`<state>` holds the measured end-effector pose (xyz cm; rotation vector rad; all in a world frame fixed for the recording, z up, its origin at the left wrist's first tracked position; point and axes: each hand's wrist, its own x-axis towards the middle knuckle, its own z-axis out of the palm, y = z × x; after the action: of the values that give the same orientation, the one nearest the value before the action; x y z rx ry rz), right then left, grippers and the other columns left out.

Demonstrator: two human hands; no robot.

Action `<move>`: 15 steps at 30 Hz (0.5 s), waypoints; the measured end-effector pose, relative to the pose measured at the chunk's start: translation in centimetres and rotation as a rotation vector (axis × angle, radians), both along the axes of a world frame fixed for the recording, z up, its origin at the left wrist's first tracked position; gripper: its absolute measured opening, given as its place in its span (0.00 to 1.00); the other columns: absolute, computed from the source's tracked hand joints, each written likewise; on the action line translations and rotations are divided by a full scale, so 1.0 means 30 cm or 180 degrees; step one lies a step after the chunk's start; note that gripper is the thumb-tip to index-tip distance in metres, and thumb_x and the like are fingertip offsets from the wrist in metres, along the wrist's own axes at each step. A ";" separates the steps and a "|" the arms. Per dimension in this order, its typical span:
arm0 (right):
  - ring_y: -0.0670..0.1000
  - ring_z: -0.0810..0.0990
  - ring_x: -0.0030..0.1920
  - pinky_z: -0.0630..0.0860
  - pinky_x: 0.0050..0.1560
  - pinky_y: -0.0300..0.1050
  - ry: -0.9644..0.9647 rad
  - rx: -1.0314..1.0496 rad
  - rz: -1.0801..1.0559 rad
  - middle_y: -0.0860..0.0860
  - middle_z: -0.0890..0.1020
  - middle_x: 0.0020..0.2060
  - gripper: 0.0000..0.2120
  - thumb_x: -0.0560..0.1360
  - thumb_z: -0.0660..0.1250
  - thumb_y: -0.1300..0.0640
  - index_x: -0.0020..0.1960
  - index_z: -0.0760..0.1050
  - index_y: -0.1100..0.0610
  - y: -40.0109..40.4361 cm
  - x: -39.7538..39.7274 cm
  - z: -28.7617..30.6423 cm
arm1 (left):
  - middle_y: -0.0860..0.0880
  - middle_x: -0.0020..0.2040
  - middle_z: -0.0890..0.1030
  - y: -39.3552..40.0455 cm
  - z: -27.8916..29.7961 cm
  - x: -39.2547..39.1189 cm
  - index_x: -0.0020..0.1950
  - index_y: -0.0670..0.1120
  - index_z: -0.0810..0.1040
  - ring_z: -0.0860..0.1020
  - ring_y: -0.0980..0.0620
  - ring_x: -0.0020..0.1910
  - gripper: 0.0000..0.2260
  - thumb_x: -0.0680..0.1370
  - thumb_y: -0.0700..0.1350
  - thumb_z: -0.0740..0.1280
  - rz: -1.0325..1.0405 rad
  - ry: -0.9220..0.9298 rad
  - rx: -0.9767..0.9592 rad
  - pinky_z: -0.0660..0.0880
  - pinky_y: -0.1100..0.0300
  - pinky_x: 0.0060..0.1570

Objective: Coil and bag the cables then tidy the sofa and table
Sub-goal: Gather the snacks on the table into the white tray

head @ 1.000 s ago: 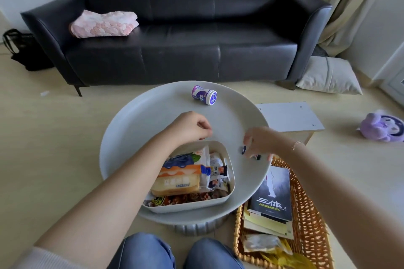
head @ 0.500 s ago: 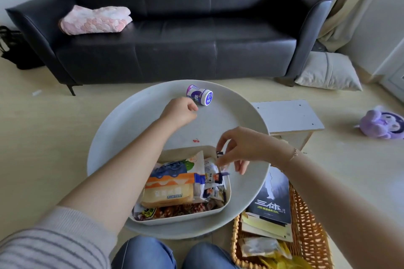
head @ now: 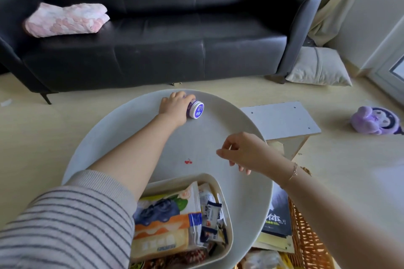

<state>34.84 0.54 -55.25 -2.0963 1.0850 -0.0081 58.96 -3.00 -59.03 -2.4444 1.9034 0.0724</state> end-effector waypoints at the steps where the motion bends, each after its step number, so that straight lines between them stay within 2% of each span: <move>1: 0.56 0.82 0.30 0.78 0.29 0.44 -0.0010 -0.0028 -0.0032 0.53 0.84 0.34 0.11 0.78 0.65 0.50 0.47 0.78 0.58 -0.002 -0.001 -0.007 | 0.49 0.68 0.70 -0.002 -0.006 0.004 0.67 0.52 0.69 0.66 0.47 0.69 0.24 0.73 0.44 0.71 -0.0044 -0.0055 -0.0125 0.64 0.53 0.61; 4: 0.58 0.84 0.35 0.81 0.34 0.47 -0.0103 -0.0011 -0.0205 0.53 0.84 0.36 0.09 0.78 0.65 0.53 0.48 0.78 0.58 -0.002 -0.001 -0.035 | 0.49 0.63 0.73 0.009 -0.015 0.006 0.62 0.50 0.70 0.69 0.47 0.66 0.22 0.71 0.47 0.74 -0.0235 -0.0186 -0.0261 0.64 0.54 0.57; 7: 0.55 0.82 0.32 0.81 0.34 0.49 -0.0280 -0.0012 -0.0450 0.52 0.84 0.35 0.08 0.78 0.64 0.56 0.48 0.79 0.59 0.009 -0.007 -0.050 | 0.50 0.57 0.77 0.061 -0.016 0.004 0.57 0.49 0.69 0.72 0.47 0.65 0.23 0.68 0.51 0.75 -0.0442 -0.0089 -0.0346 0.63 0.55 0.59; 10: 0.52 0.81 0.30 0.80 0.32 0.48 -0.0446 0.0020 -0.0700 0.52 0.83 0.34 0.06 0.77 0.64 0.58 0.46 0.79 0.59 0.030 -0.026 -0.059 | 0.50 0.48 0.79 0.160 -0.004 -0.027 0.54 0.47 0.67 0.78 0.43 0.50 0.24 0.69 0.58 0.74 -0.0394 0.0224 -0.0325 0.67 0.57 0.45; 12: 0.51 0.80 0.30 0.79 0.30 0.45 -0.0539 0.0000 -0.0846 0.51 0.83 0.33 0.06 0.77 0.64 0.59 0.45 0.79 0.58 0.037 -0.044 -0.059 | 0.49 0.51 0.80 0.226 0.028 -0.059 0.56 0.48 0.67 0.79 0.45 0.47 0.26 0.70 0.61 0.73 -0.0144 0.0571 -0.0451 0.74 0.56 0.43; 15: 0.49 0.79 0.28 0.77 0.29 0.43 -0.0672 0.0023 -0.0943 0.52 0.82 0.33 0.06 0.77 0.63 0.61 0.45 0.78 0.59 0.065 -0.078 -0.048 | 0.47 0.56 0.80 0.337 0.121 -0.125 0.60 0.48 0.68 0.80 0.46 0.51 0.27 0.71 0.64 0.71 0.0145 0.1075 -0.0859 0.78 0.55 0.46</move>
<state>32.51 2.49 -56.68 -1.8618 1.2499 -0.3604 55.21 7.12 -55.40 -2.8059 2.1095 0.2623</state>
